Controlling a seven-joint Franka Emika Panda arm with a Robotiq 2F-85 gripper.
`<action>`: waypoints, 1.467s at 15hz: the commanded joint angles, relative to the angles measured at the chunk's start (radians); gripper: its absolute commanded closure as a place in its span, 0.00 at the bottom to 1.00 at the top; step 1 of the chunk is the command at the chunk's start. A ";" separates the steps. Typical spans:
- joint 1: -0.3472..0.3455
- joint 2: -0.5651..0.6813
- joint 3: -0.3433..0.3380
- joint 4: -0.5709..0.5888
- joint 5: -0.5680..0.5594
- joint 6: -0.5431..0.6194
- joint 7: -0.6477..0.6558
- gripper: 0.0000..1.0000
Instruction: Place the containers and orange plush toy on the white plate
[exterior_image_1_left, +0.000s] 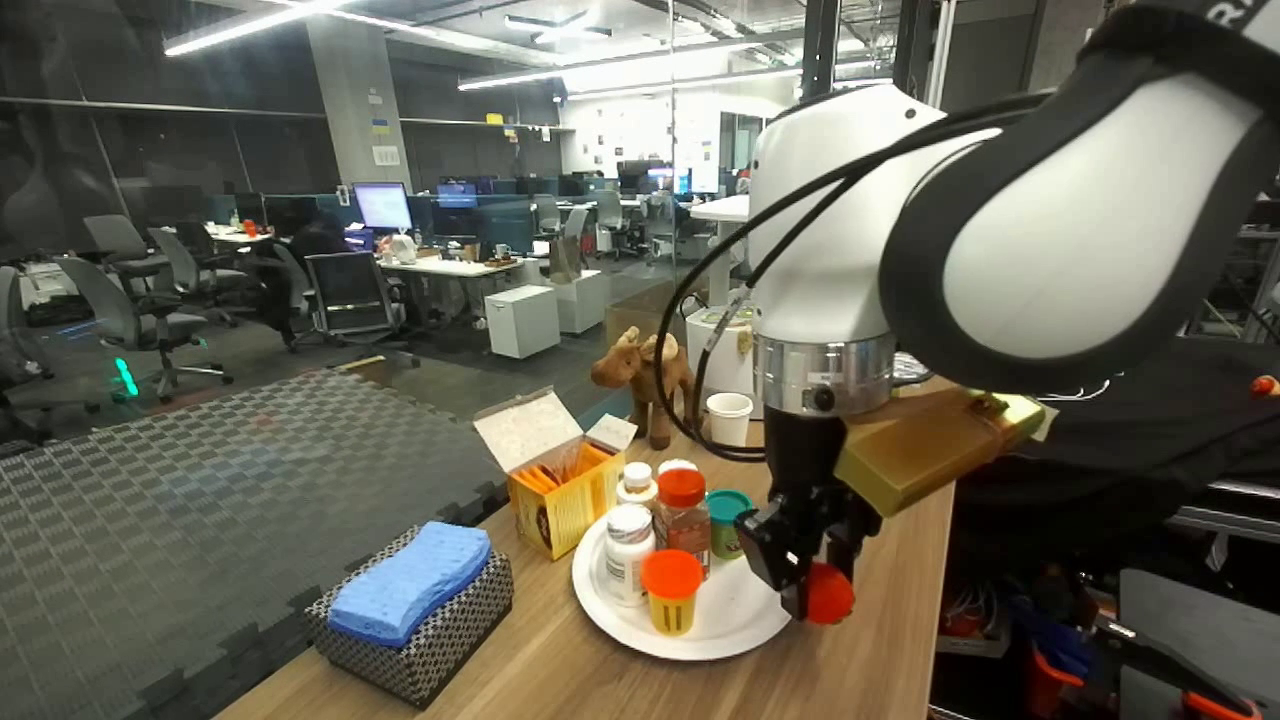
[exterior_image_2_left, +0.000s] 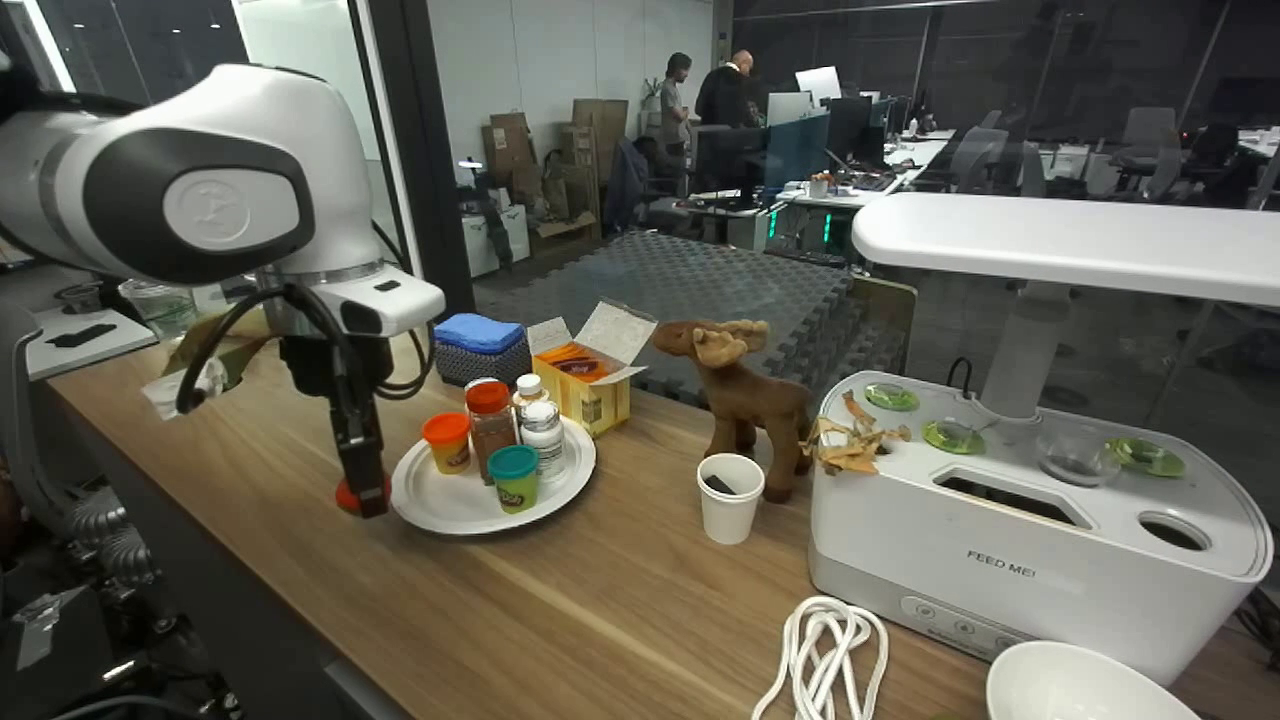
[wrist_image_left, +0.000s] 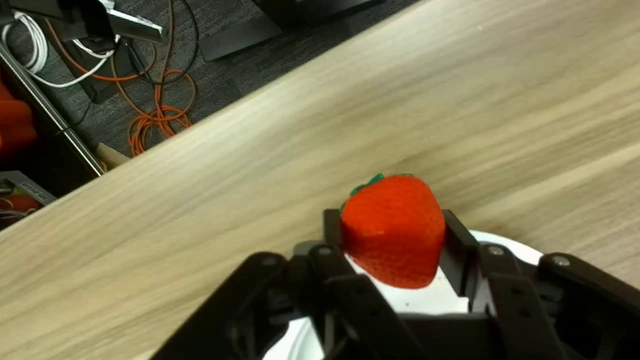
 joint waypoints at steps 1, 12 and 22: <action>-0.005 0.035 0.014 0.068 -0.012 -0.005 0.048 0.76; 0.028 0.161 -0.039 0.137 -0.054 0.141 0.161 0.76; 0.011 0.031 -0.082 0.089 -0.090 0.150 0.139 0.00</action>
